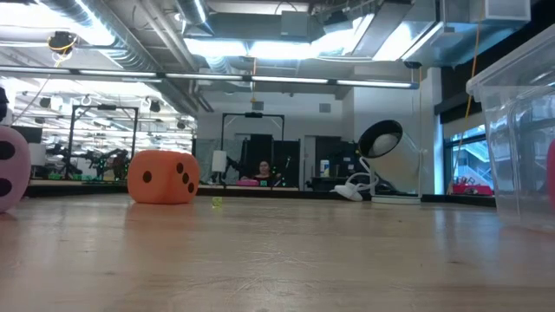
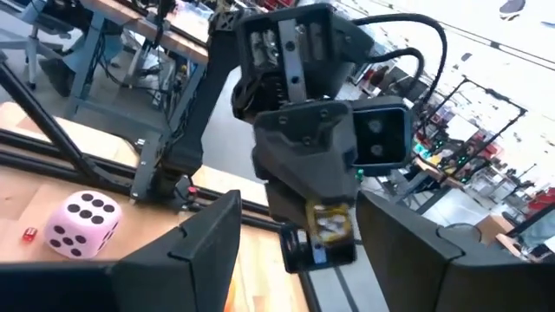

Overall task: Pick & Place Dice
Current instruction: Put the small yellow die into the transparent bin

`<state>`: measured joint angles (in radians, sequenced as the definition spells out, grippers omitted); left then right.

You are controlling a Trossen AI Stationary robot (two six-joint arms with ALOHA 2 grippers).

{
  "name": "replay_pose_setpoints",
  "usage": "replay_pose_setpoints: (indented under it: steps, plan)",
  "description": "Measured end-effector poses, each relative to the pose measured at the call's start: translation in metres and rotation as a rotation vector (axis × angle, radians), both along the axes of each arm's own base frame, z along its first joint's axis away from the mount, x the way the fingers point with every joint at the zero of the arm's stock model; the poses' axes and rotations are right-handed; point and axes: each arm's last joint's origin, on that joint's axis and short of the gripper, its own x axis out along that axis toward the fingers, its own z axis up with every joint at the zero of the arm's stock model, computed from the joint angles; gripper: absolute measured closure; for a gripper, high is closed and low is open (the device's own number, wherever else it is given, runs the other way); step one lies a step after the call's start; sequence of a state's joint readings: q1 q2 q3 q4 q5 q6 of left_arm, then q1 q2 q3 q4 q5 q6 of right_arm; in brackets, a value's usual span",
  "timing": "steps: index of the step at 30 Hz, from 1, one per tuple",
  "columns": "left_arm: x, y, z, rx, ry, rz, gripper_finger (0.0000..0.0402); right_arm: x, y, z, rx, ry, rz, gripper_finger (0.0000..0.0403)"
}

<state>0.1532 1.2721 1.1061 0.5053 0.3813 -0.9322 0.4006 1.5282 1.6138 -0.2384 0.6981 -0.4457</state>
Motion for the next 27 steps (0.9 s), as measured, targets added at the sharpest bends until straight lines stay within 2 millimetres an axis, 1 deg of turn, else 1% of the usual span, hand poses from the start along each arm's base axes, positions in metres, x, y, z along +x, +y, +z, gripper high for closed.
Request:
replay_pose_setpoints:
  steps: [6, 19, 27]
  plan:
    - [0.0033, 0.0007, -0.0030, -0.008, 0.013, -0.005, 0.0393, 0.0010, -0.0013, -0.0008, -0.008, 0.002, -0.029, 0.0188]
    - [0.0033, 0.0007, -0.0030, -0.008, 0.013, -0.005, 0.0393, 0.0030, -0.0066, -0.0006, -0.005, 0.000, -0.036, 0.0250]
    - [0.0020, 0.0005, 0.0006, -0.017, -0.025, -0.014, 0.0393, 0.0031, -0.0068, -0.0007, -0.003, 0.001, -0.037, 0.0258]
